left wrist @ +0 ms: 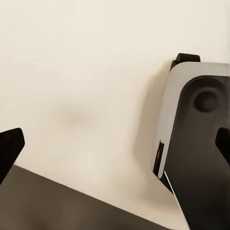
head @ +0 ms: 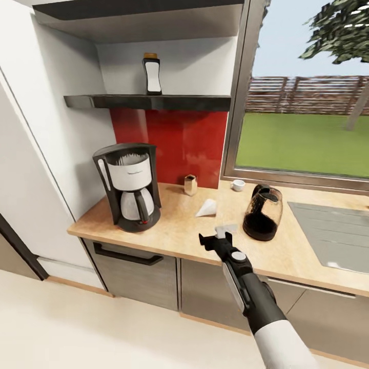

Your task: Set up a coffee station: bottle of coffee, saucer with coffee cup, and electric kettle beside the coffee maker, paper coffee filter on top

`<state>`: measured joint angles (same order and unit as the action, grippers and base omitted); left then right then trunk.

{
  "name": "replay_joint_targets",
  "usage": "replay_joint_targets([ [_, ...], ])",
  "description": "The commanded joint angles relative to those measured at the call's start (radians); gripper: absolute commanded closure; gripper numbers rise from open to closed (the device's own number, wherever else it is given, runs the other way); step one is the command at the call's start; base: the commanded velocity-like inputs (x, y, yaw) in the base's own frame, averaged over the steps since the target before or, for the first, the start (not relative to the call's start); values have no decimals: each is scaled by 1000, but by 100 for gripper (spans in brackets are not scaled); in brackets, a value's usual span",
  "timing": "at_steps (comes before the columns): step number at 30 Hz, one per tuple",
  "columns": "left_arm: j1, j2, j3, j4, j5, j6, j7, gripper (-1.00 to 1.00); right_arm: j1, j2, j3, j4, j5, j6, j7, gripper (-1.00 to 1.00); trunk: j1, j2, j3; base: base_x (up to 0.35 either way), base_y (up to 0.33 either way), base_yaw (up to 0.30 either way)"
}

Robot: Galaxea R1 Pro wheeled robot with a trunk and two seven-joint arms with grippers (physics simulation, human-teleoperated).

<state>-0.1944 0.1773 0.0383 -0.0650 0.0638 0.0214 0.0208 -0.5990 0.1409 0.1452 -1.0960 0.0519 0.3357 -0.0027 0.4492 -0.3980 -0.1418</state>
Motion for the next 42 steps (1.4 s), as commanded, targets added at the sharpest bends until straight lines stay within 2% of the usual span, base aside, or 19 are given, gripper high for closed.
replay_joint_targets([
  [1,0,0,3,0,7,2,1,-100,-16,0,1,-1,4,10,-1,-100,1,-2,-2,101,0,0],
  [3,0,-1,3,0,7,2,1,-100,-53,0,1,-1,-7,15,-2,-100,1,-2,-2,39,0,0],
  [4,3,1,3,3,8,5,0,-100,-82,0,1,-2,-20,44,-2,-100,1,-2,-2,101,0,0],
  [6,4,2,3,3,8,8,0,-100,-88,0,0,-4,-22,69,-2,-100,1,-2,-2,186,0,0],
  [14,47,5,3,5,8,11,-1,-100,-91,-1,-7,0,-21,89,-5,-100,1,-2,-2,308,0,0],
  [19,49,14,2,5,8,11,-1,-100,-91,-2,-9,3,-20,89,-5,-100,1,-2,-2,160,0,0],
  [42,62,13,2,5,8,11,-1,-100,-91,-3,-10,33,-20,89,-6,-100,1,-2,-2,183,0,0],
])
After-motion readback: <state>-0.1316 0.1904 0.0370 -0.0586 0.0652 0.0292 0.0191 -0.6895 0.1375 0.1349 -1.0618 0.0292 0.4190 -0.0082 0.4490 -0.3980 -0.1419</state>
